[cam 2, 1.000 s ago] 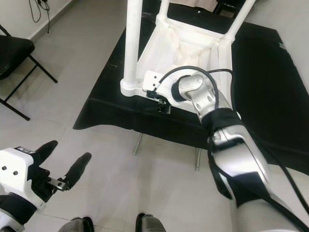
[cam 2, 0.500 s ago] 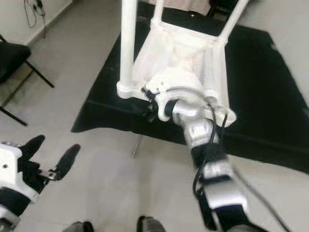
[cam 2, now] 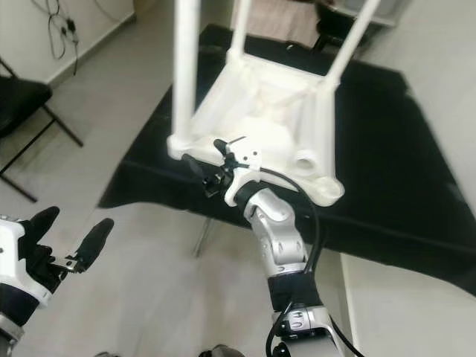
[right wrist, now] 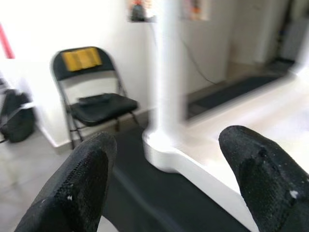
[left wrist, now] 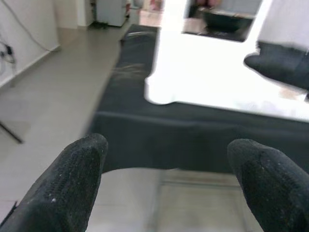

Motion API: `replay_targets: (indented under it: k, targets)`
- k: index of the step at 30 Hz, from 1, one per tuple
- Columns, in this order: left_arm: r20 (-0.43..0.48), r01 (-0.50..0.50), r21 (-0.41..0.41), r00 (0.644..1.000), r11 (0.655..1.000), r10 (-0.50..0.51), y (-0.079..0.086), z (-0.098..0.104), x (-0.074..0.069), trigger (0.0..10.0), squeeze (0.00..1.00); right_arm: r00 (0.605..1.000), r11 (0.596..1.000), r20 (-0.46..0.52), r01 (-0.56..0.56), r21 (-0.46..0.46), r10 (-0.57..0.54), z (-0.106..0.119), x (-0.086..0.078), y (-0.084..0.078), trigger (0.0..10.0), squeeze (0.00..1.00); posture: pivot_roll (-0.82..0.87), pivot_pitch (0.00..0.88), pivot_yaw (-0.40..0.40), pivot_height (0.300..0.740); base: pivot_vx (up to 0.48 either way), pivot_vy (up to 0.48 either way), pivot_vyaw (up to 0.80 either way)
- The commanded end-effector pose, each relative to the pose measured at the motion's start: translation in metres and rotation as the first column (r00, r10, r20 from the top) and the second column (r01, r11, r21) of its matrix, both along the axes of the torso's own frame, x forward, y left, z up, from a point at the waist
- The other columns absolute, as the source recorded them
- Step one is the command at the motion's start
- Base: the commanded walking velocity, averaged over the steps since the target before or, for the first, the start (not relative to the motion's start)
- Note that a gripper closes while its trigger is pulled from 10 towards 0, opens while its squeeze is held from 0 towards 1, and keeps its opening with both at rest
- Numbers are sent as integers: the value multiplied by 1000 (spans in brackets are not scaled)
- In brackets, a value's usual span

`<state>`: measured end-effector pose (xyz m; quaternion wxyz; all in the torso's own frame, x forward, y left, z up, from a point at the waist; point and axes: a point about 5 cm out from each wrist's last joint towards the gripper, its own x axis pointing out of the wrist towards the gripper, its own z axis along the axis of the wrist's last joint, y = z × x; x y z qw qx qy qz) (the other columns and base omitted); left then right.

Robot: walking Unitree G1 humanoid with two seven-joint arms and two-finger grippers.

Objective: Building children table

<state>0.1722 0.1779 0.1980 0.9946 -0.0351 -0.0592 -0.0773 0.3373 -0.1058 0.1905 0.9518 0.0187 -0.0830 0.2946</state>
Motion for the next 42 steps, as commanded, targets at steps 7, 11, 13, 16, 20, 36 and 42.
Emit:
replay_targets:
  k: [7, 11, 13, 16, 20, 36, 42]
  targets:
    - [4, 7, -24, 1000, 1000, -7, 1, -4, 4, 10000, 0, 999, 999, -21, 36, 7, -35, -3, -2, 0, 10000, 0, -93, 117, -121, 740, 0, 0, 0]
    - [10, 6, -41, 1000, 999, -6, 1, -4, 6, 10000, 0, 999, 999, -23, 47, 4, -47, -4, 0, -1, 10000, 0, -106, 108, -126, 740, 0, 0, 0]
    - [11, 4, -50, 1000, 999, -4, 2, -5, 7, 10000, 0, 998, 999, -26, 49, 4, -49, -5, 1, -1, 10000, 0, -108, 105, -124, 740, 0, 0, 0]
    - [14, 3, -57, 1000, 998, -2, 2, -5, 8, 10000, 0, 998, 998, -34, 55, 4, -55, -5, 3, -1, 10000, 0, -106, 100, -122, 740, 0, 0, 0]
    - [15, 2, -59, 1000, 998, -1, 3, -5, 10, 10000, 0, 997, 998, -49, 62, -4, -62, -7, 4, 0, 10000, 0, -103, 98, -120, 740, 0, 0, -408]
    - [24, -4, -69, 1000, 998, 6, 5, -4, 13, 10000, 0, 997, 999, -58, 48, -11, -49, -9, 6, 4, 10000, 0, -100, 93, -110, 740, 0, 0, -800]
    - [36, -18, -93, 999, 995, 21, 7, -3, 14, 10000, 0, 997, 999, -59, 40, 1, -40, -9, 5, 4, 10000, 0, -107, 90, -108, 740, 0, 0, -540]
